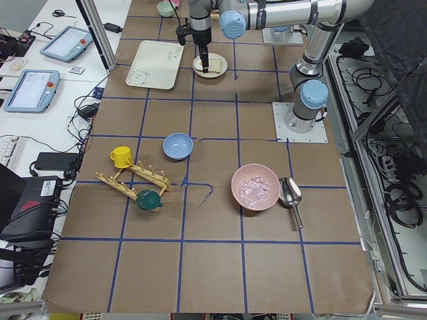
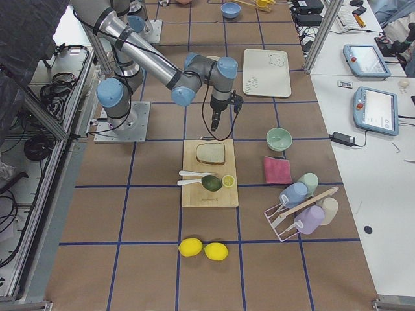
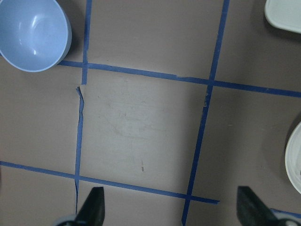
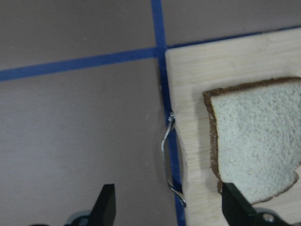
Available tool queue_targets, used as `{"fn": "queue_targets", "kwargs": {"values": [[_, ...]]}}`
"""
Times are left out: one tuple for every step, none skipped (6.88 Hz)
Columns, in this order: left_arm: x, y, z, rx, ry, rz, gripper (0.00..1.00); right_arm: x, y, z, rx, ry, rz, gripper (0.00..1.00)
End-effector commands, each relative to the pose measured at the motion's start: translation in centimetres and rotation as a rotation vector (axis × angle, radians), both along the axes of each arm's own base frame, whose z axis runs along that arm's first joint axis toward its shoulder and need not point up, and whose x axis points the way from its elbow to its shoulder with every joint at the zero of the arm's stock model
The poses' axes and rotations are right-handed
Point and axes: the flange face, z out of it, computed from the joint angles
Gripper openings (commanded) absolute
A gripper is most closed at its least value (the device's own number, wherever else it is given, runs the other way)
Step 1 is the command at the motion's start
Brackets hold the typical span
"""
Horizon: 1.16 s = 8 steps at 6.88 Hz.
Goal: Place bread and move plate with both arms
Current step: 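Lower the right gripper onto the bread slice on the wooden board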
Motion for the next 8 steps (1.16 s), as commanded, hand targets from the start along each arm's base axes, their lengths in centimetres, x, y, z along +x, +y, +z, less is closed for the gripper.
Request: {"fn": "queue_targets", "kwargs": {"values": [[0.0, 0.0, 0.1, -0.001, -0.001, 0.0, 1.0, -1.7, -0.4, -2.8, 0.034, 0.075, 0.002, 0.52], [0.0, 0.2, 0.1, 0.002, -0.005, 0.0, 1.0, -2.1, -1.4, -3.8, -0.004, 0.094, 0.008, 0.52], [0.1, -0.3, -0.7, 0.017, -0.004, 0.001, 1.0, -2.3, -1.7, -4.9, 0.011, 0.088, 0.023, 0.47], [0.1, -0.2, -0.5, 0.013, -0.004, 0.001, 1.0, -2.4, -1.6, -4.8, 0.023, 0.101, 0.043, 0.46], [0.1, -0.3, -0.3, 0.008, -0.005, 0.001, 1.0, -2.4, -1.5, -5.1, 0.032, 0.096, 0.054, 0.41], [0.1, -0.2, -0.2, 0.006, -0.005, 0.001, 1.0, -2.4, -1.3, -5.4, 0.045, 0.095, 0.055, 0.36], [0.1, -0.2, -0.5, 0.011, -0.004, 0.0, 1.0, -2.4, -1.2, -5.4, 0.056, 0.097, 0.066, 0.18], [0.1, -0.3, -0.4, 0.01, -0.004, 0.0, 1.0, -2.4, -1.2, -5.4, 0.056, 0.096, 0.068, 0.0]]}}
